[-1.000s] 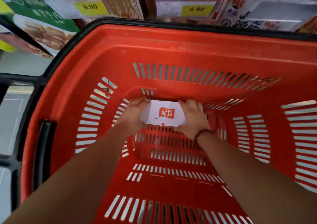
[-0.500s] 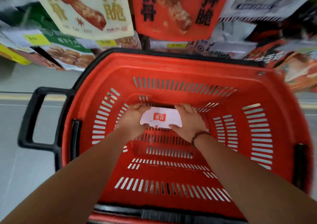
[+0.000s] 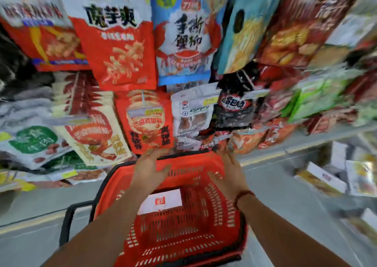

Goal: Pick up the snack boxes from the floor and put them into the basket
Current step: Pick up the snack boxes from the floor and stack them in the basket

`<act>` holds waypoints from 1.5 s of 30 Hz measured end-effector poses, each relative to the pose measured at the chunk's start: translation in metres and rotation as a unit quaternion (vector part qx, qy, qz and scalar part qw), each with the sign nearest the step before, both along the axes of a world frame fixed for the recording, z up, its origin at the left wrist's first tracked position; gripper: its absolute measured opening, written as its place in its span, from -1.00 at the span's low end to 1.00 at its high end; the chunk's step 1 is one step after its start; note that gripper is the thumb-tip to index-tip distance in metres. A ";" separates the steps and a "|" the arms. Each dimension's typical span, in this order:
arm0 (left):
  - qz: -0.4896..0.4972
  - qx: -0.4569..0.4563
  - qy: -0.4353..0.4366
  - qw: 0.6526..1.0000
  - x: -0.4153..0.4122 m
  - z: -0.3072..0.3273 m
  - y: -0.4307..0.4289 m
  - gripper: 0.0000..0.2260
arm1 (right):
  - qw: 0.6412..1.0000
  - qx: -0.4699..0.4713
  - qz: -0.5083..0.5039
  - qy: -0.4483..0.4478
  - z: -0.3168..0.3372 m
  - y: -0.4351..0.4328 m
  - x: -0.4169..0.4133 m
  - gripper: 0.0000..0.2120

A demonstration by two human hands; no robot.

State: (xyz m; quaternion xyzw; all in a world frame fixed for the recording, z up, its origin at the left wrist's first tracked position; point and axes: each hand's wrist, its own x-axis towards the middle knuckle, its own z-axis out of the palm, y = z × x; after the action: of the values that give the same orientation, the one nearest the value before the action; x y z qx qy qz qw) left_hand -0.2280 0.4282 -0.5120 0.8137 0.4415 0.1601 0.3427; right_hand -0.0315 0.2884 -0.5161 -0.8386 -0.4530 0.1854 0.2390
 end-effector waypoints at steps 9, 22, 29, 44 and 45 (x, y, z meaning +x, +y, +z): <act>-0.146 0.035 -0.095 0.984 0.145 0.111 -0.077 -0.64 | 0.978 0.091 -0.178 -0.054 0.118 -0.132 0.092 -0.42; -0.331 -0.020 -0.101 0.938 0.365 0.122 -0.290 -0.51 | 0.895 0.071 -0.439 -0.027 0.128 -0.424 0.227 -0.40; -0.345 -0.051 -0.092 0.933 0.457 0.104 -0.345 -0.55 | 0.872 0.091 -0.480 0.012 0.109 -0.472 0.298 -0.40; -0.345 -0.068 -0.015 0.936 0.718 0.048 -0.312 -0.51 | 0.896 0.007 -0.439 0.067 0.052 -0.444 0.532 -0.35; -0.340 -0.065 -0.009 0.938 0.731 0.046 -0.312 -0.51 | 0.898 0.000 -0.434 0.076 0.049 -0.443 0.545 -0.35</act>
State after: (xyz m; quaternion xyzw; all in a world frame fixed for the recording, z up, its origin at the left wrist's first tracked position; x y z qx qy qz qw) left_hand 0.5028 0.1160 -0.4664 0.8896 0.1453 0.0120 0.4328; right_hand 0.5140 -0.1542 -0.4674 -0.9354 -0.0243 0.1259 0.3297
